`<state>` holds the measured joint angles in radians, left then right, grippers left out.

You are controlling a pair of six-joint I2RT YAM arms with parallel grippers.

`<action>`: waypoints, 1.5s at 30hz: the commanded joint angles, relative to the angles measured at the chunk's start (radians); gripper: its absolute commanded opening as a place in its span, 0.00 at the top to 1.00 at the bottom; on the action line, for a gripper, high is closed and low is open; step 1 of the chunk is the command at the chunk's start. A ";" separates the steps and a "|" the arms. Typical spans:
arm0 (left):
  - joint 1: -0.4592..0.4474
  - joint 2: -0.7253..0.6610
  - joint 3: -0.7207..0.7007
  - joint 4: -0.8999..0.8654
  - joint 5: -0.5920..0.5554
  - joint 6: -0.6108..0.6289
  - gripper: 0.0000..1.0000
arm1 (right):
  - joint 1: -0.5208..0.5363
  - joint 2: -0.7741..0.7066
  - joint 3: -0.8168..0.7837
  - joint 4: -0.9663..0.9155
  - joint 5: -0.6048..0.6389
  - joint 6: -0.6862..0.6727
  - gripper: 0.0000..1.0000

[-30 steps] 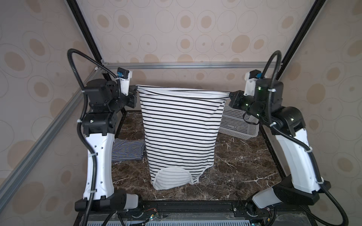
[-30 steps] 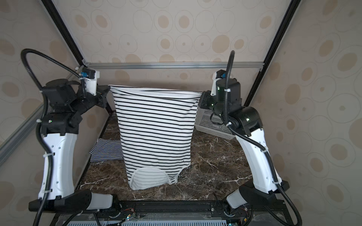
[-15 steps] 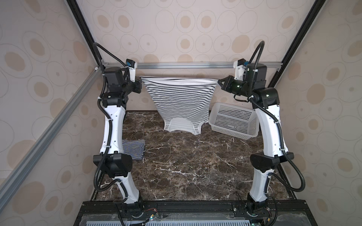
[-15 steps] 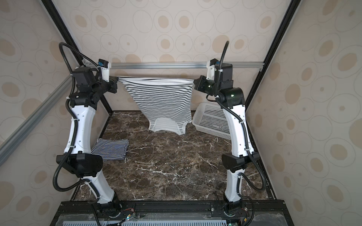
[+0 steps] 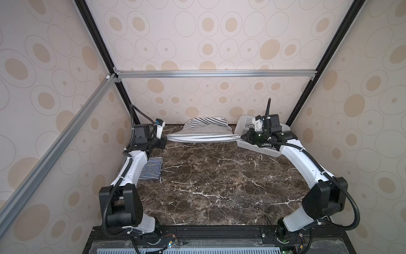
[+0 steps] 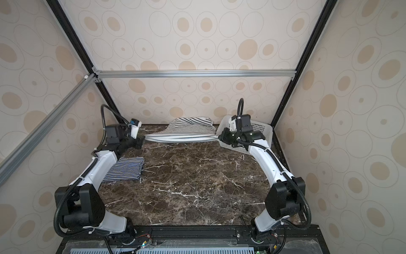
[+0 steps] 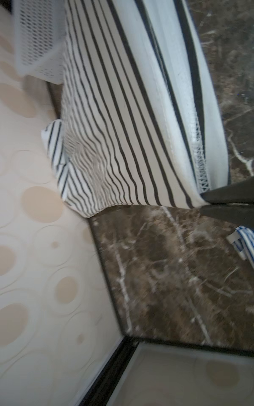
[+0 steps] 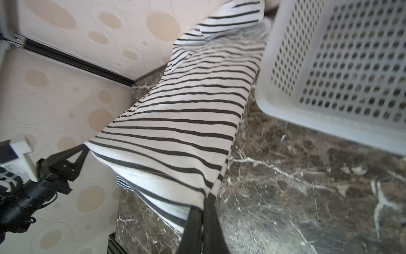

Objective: Fold and stack tank tops
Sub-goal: Smooth out the tank top at the center of the table.

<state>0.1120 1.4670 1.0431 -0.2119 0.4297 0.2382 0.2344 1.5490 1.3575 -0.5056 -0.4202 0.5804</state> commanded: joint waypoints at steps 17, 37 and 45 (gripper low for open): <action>0.031 -0.346 -0.406 -0.233 -0.008 0.454 1.00 | 0.040 -0.374 -0.640 0.092 -0.002 0.042 1.00; 0.031 -0.363 -0.390 -0.680 -0.053 0.832 1.00 | 0.227 -0.528 -0.799 -0.052 0.156 0.134 0.97; 0.025 -0.355 -0.399 -0.703 -0.063 0.840 0.96 | 0.285 -0.547 -0.855 -0.059 0.215 0.186 0.94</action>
<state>0.1337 1.1072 0.6178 -0.8619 0.3935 1.0309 0.5110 1.0142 0.5316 -0.5270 -0.2615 0.7307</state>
